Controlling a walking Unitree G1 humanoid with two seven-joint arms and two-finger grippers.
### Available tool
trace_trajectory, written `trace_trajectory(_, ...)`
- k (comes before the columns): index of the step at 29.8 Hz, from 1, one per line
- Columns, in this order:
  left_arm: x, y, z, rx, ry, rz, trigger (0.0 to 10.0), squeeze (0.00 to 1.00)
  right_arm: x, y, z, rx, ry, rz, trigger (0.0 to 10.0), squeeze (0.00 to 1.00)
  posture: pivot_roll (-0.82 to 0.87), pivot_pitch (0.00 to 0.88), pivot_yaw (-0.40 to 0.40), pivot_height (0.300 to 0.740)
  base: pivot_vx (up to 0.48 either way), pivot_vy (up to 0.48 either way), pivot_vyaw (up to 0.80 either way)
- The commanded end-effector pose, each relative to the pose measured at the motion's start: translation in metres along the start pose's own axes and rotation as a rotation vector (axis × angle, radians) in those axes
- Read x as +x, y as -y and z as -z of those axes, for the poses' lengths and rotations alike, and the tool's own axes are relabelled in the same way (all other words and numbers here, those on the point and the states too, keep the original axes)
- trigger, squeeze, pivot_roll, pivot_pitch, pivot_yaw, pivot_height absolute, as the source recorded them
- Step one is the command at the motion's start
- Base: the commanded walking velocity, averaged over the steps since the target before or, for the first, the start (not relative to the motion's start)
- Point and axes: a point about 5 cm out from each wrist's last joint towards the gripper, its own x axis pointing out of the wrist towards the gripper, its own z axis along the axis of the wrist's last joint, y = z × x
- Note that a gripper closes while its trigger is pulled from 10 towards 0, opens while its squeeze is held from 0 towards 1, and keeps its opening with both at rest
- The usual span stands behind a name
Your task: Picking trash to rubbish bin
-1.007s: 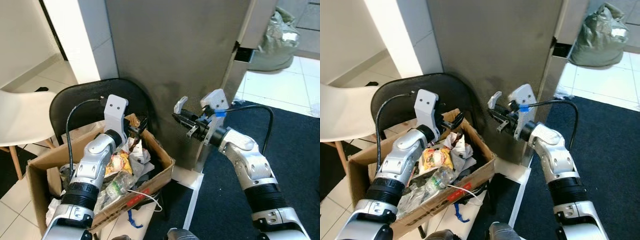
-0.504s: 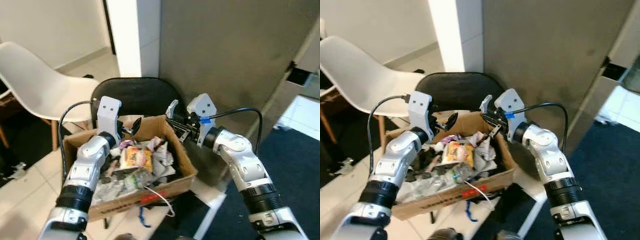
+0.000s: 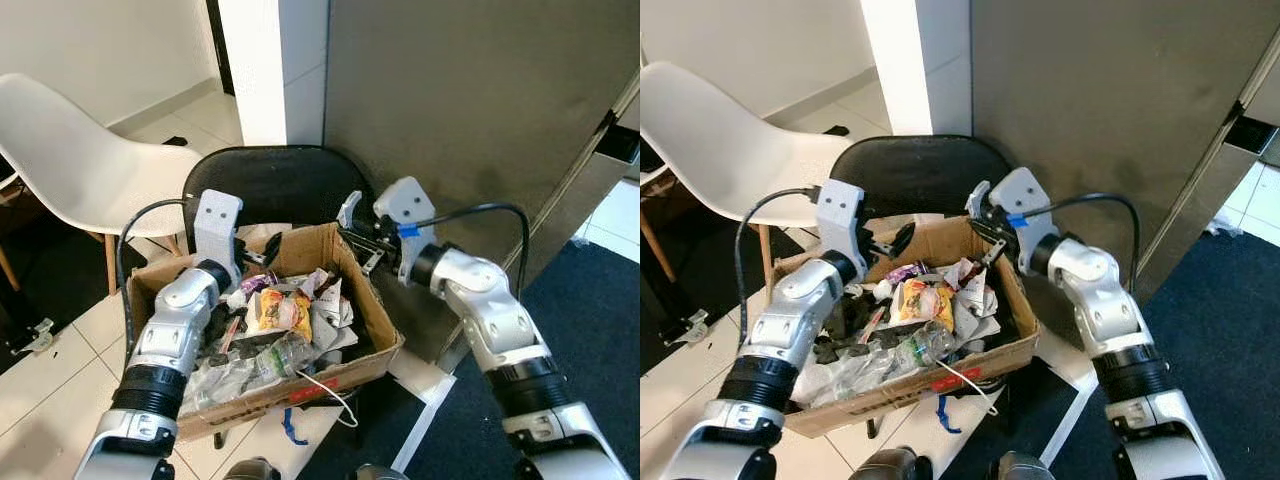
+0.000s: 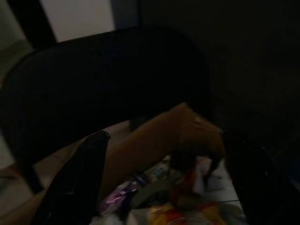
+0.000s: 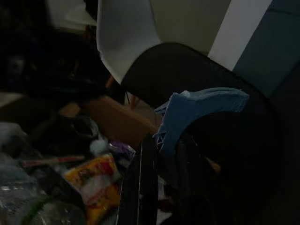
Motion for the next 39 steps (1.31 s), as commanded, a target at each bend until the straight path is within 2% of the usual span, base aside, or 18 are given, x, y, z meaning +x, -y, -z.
trace_trajectory(1,-0.007,-0.009,0.005,0.018,-0.034,-0.035,10.0,0.00,0.003,-0.004,-0.001,-0.016,-0.026,-0.031,10.0,0.00,-0.04,0.000,0.016,0.740,0.000,0.000,0.00)
trace_trajectory(3,-0.016,-0.016,0.011,0.026,-0.062,-0.066,10.0,0.00,0.004,-0.005,0.002,-0.041,-0.071,-0.054,10.0,0.00,-0.03,0.000,0.007,0.740,0.000,0.000,0.00)
trace_trajectory(4,-0.016,-0.016,0.011,0.026,-0.062,-0.066,10.0,0.00,0.004,-0.005,0.002,-0.041,-0.071,-0.054,10.0,0.00,-0.03,0.000,0.007,0.740,0.000,0.000,0.00)
trace_trajectory(8,-0.032,-0.028,0.022,0.014,-0.102,-0.130,10.0,0.00,0.008,-0.006,0.005,-0.047,-0.102,-0.039,10.0,0.00,-0.02,0.000,-0.003,0.740,0.000,0.000,0.00)
trace_trajectory(13,-0.039,-0.034,0.024,0.005,-0.109,-0.151,10.0,0.00,0.008,-0.004,0.010,-0.033,-0.138,-0.018,10.0,0.00,-0.02,0.000,-0.012,0.740,0.000,0.000,0.00)
trace_trajectory(17,-0.040,-0.023,0.016,-0.012,-0.075,-0.046,10.0,0.00,0.009,0.001,0.015,-0.034,-0.166,0.028,10.0,0.00,-0.02,0.000,-0.011,0.740,0.000,0.000,0.00)
trace_trajectory(20,-0.041,-0.019,0.014,-0.018,-0.067,-0.007,10.0,0.00,0.009,0.001,0.016,-0.031,-0.167,0.032,10.0,0.00,-0.02,0.000,-0.013,0.740,0.000,0.000,0.00)
trace_trajectory(23,-0.053,0.000,0.013,-0.045,-0.074,0.193,10.0,0.00,0.010,0.001,0.018,-0.018,-0.165,0.039,10.0,0.00,-0.01,0.000,-0.013,0.740,0.000,0.000,0.00)
trace_trajectory(25,-0.059,0.006,0.013,-0.063,-0.084,0.270,10.0,0.00,0.011,0.001,0.018,-0.011,-0.164,0.039,10.0,0.00,-0.01,0.000,-0.013,0.740,0.000,0.000,0.00)
trace_trajectory(29,-0.074,0.014,0.022,-0.035,-0.178,0.379,10.0,0.00,0.011,0.000,0.019,0.001,-0.160,0.035,10.0,0.00,-0.01,0.000,-0.015,0.740,0.000,0.000,0.00)
trace_trajectory(34,-0.081,0.019,0.031,-0.027,-0.237,0.415,10.0,0.00,0.012,0.000,0.020,0.023,-0.147,0.029,10.0,0.00,-0.01,0.000,-0.019,0.740,0.000,0.000,0.00)
trace_trajectory(35,-0.081,0.019,0.031,-0.027,-0.237,0.415,10.0,0.00,0.012,0.000,0.020,0.023,-0.147,0.029,10.0,0.52,-0.01,0.000,-0.019,0.740,0.000,0.000,0.00)
trace_trajectory(36,-0.081,0.020,0.031,-0.026,-0.238,0.416,10.0,0.00,0.012,-0.001,0.019,0.028,-0.137,0.018,10.0,0.52,-0.01,0.000,-0.020,0.740,0.000,0.000,0.00)
trace_trajectory(37,-0.080,0.020,0.031,-0.023,-0.239,0.417,10.0,0.00,0.011,-0.002,0.019,0.032,-0.127,0.005,10.0,1.00,-0.01,0.000,-0.020,0.740,0.000,0.000,0.00)
trace_trajectory(39,-0.081,0.021,0.030,-0.023,-0.243,0.423,10.0,0.00,0.011,-0.002,0.018,0.036,-0.117,-0.008,10.0,1.00,-0.01,0.000,-0.020,0.740,0.000,0.000,0.00)
